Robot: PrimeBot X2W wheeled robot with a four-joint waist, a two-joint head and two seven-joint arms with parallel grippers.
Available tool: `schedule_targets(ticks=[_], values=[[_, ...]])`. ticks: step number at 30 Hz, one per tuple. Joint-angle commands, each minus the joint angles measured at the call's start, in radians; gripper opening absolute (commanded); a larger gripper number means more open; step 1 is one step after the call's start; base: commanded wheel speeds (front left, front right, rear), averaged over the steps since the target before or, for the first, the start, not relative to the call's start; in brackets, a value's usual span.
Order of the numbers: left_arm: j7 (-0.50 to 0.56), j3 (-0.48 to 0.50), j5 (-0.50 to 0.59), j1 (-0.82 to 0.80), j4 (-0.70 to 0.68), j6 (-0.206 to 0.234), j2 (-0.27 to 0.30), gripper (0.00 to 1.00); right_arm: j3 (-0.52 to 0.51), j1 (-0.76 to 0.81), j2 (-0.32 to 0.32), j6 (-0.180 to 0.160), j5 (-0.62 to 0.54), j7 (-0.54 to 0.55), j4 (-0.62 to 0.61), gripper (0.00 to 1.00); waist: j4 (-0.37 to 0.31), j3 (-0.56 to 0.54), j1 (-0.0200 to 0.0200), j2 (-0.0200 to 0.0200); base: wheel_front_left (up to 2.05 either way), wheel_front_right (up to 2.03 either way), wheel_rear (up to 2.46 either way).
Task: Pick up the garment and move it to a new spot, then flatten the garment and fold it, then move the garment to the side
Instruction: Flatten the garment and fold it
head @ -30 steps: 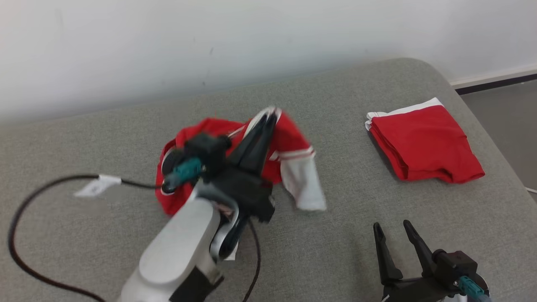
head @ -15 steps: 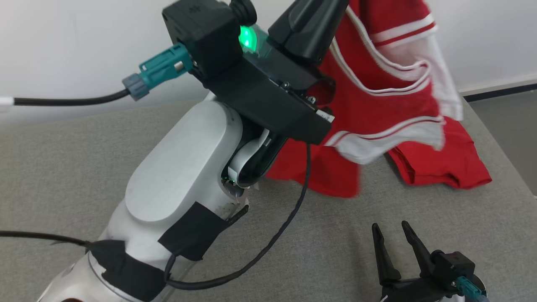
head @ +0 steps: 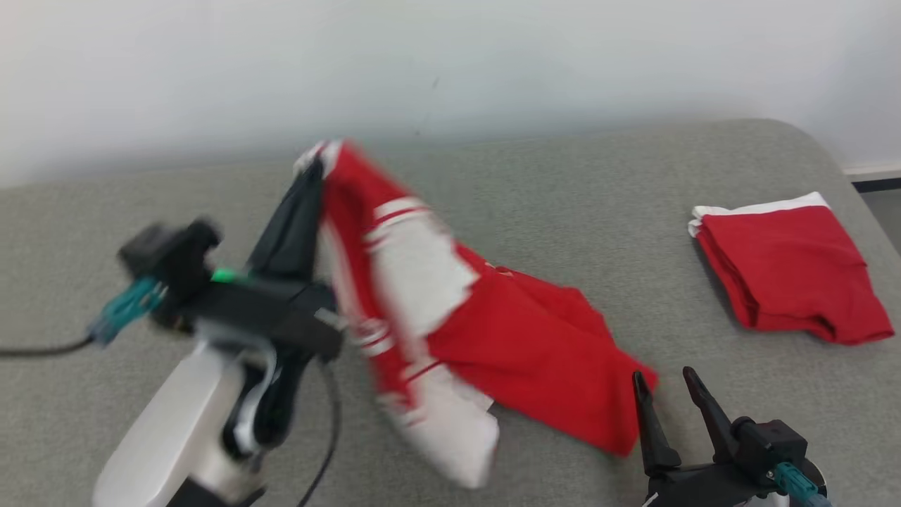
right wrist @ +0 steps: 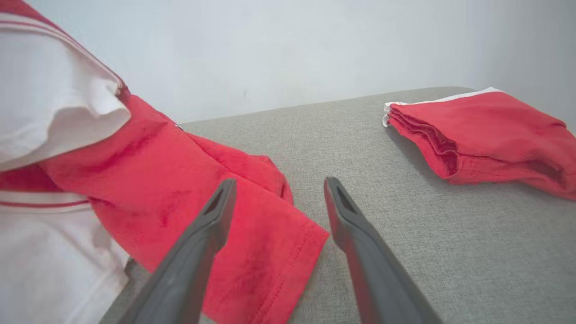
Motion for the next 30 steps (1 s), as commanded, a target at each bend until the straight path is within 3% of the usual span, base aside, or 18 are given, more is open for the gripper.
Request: schedule_targets(ticks=[1, 9, 10, 11, 20, 26, 28, 30], values=[[-0.012, 0.014, -0.003, 0.039, 0.006, 0.012, 0.021, 0.00, -0.001, 0.007, 0.000, -0.002, -0.007, 0.004, -0.007, 1.00, 0.025, 0.014, 0.0000, -0.0001, 0.00, 0.00, 0.00], [-0.045, 0.136, -0.062, 0.243, 0.107, 0.076, 0.096, 0.00, -0.005, 0.018, 0.000, -0.002, -0.026, 0.029, -0.038, 1.00, 0.052, 0.020, 0.0000, -0.0001, 0.00, 0.00, 0.00], [-0.048, 0.151, -0.072, 0.254, 0.124, 0.086, 0.094, 0.14, -0.005, 0.020, 0.000, -0.002, -0.030, 0.032, -0.042, 1.00, 0.055, 0.020, 0.0000, -0.0001, 0.00, 0.00, 0.00], [-0.048, 0.160, -0.074, 0.264, 0.147, 0.095, 0.091, 1.00, -0.005, 0.020, 0.000, -0.002, -0.033, 0.035, -0.045, 1.00, 0.056, 0.020, 0.0000, -0.0001, 0.00, 0.00, 0.00], [-0.048, 0.204, -0.099, 0.320, 0.230, 0.173, 0.030, 1.00, -0.008, 0.030, 0.000, -0.002, -0.042, 0.057, -0.069, 1.00, 0.066, 0.006, 0.0000, -0.0001, 0.00, 0.00, 0.00], [0.020, 0.138, -0.143, 0.357, 0.175, 0.083, -0.029, 1.00, -0.003, 0.039, 0.000, -0.002, -0.036, 0.065, -0.085, 1.00, 0.068, 0.007, 0.0000, -0.0001, 0.00, 0.00, 0.00], [0.044, 0.117, -0.154, 0.350, 0.168, 0.069, -0.046, 1.00, -0.001, 0.038, 0.000, -0.002, -0.031, 0.065, -0.089, 1.00, 0.067, 0.010, 0.0000, -0.0001, 0.00, 0.00, 0.00], [0.073, 0.091, -0.138, 0.335, 0.184, 0.084, -0.050, 1.00, 0.001, 0.035, 0.000, -0.002, -0.028, 0.066, -0.091, 1.00, 0.061, 0.015, 0.0000, -0.0001, 0.00, 0.00, 0.00]])
